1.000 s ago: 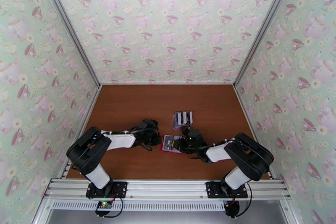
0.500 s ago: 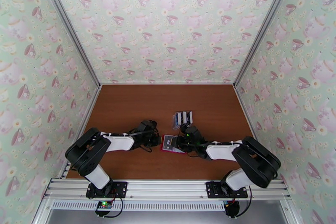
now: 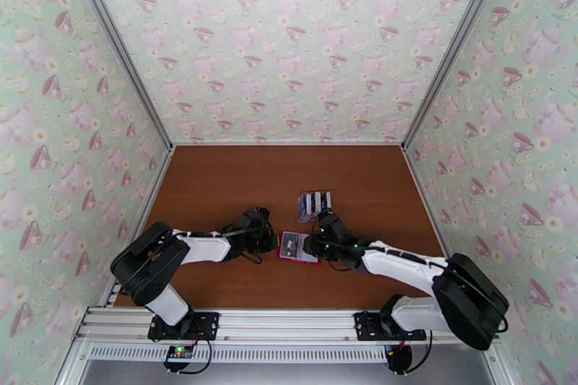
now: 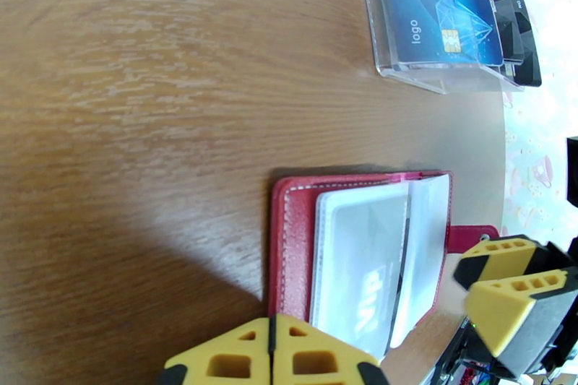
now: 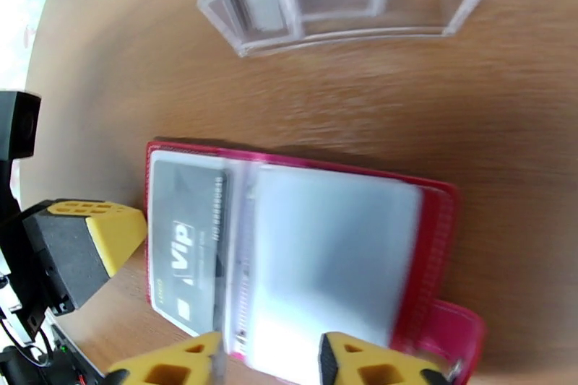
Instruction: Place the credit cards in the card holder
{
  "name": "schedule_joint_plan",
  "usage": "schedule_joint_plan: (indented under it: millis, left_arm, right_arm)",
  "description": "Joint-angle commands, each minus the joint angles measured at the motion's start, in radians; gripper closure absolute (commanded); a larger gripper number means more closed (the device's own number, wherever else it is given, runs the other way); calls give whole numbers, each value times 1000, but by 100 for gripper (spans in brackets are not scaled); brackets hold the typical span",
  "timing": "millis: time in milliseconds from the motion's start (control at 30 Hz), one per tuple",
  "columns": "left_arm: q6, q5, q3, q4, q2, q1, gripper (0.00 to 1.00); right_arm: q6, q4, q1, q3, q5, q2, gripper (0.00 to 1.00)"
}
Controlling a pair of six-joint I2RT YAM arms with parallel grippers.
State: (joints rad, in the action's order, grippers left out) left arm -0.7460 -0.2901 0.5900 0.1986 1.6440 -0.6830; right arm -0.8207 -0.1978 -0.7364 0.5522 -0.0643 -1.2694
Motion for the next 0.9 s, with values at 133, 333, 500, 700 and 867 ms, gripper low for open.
schedule_joint_plan:
  millis: [133, 333, 500, 700, 867]
  left_arm:
    - [-23, 40, -62, -177, 35, -36, 95]
    - [-30, 40, -71, -176, 14, -47, 95]
    - [-42, 39, -70, -168, 13, -63, 95]
    - [-57, 39, -76, -156, 13, -76, 95]
    - [-64, 40, -82, -143, 17, -82, 95]
  right_arm:
    - [75, -191, 22, 48, 114, 113, 52]
    - [91, -244, 65, 22, 129, 183, 50]
    - [101, -182, 80, -15, 82, 132, 40]
    - [94, -75, 80, -44, 36, 36, 39]
    - [94, -19, 80, -53, 18, -9, 40]
